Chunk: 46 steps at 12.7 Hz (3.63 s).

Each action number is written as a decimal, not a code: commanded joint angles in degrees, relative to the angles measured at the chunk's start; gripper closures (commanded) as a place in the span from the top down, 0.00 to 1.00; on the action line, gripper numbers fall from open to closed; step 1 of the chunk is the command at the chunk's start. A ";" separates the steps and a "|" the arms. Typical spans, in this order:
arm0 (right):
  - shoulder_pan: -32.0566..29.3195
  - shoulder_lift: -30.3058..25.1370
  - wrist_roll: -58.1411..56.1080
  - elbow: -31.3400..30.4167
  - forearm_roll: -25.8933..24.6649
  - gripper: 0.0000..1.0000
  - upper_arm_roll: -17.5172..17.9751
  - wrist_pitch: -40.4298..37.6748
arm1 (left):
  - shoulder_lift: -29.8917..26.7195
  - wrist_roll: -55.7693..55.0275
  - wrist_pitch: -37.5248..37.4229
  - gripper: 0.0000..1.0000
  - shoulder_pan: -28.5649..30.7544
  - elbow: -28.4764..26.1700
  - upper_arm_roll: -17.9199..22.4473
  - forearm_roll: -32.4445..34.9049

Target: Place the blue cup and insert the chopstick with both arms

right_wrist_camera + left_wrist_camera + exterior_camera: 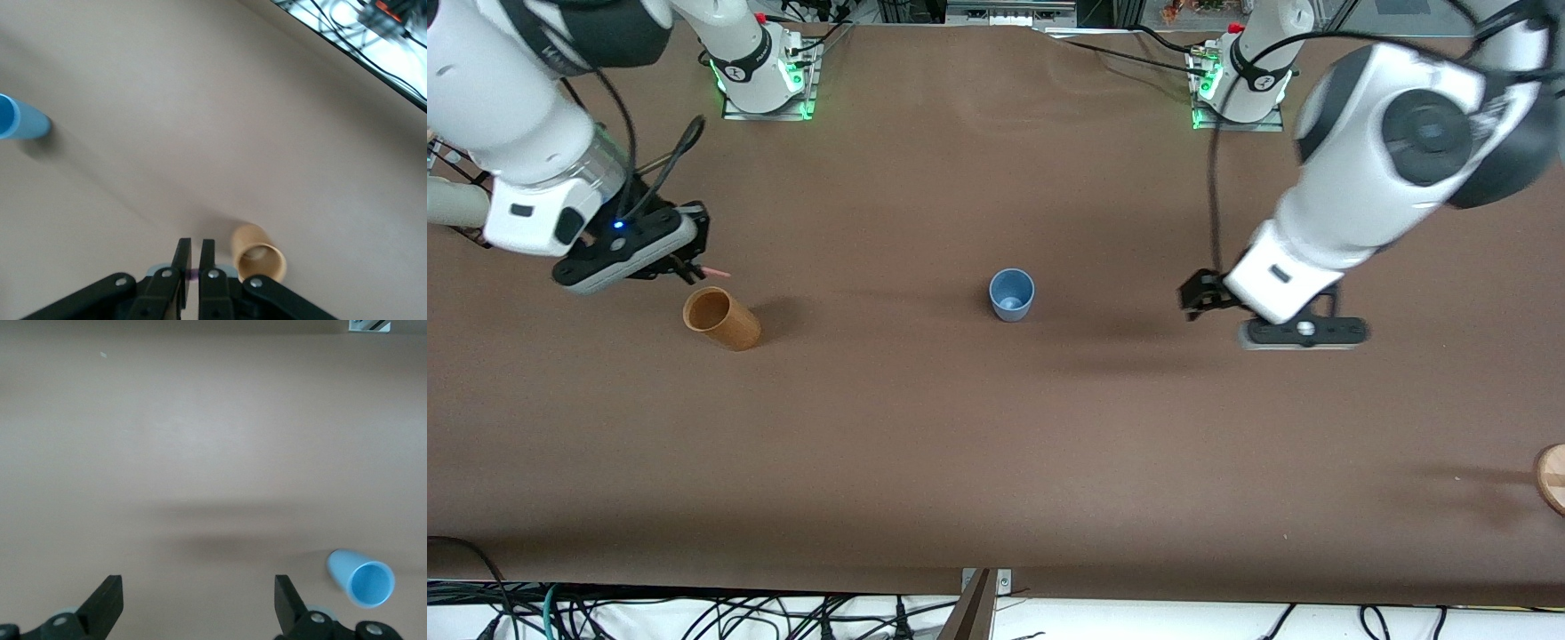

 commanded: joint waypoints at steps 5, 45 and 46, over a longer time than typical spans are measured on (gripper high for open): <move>17.84 12.81 32.11 15.63 0.17 0.00 -0.23 -1.08 | -16.30 9.71 0.21 1.00 2.02 -17.73 4.67 0.24; -1.02 -5.78 6.95 -0.15 0.52 1.00 -6.91 -17.08 | -17.81 11.12 -1.73 1.00 3.87 -18.62 6.44 -4.68; -1.02 -5.88 7.21 -0.16 0.61 1.00 -6.91 -17.17 | -17.81 11.21 -1.73 1.00 3.87 -18.62 6.44 -4.68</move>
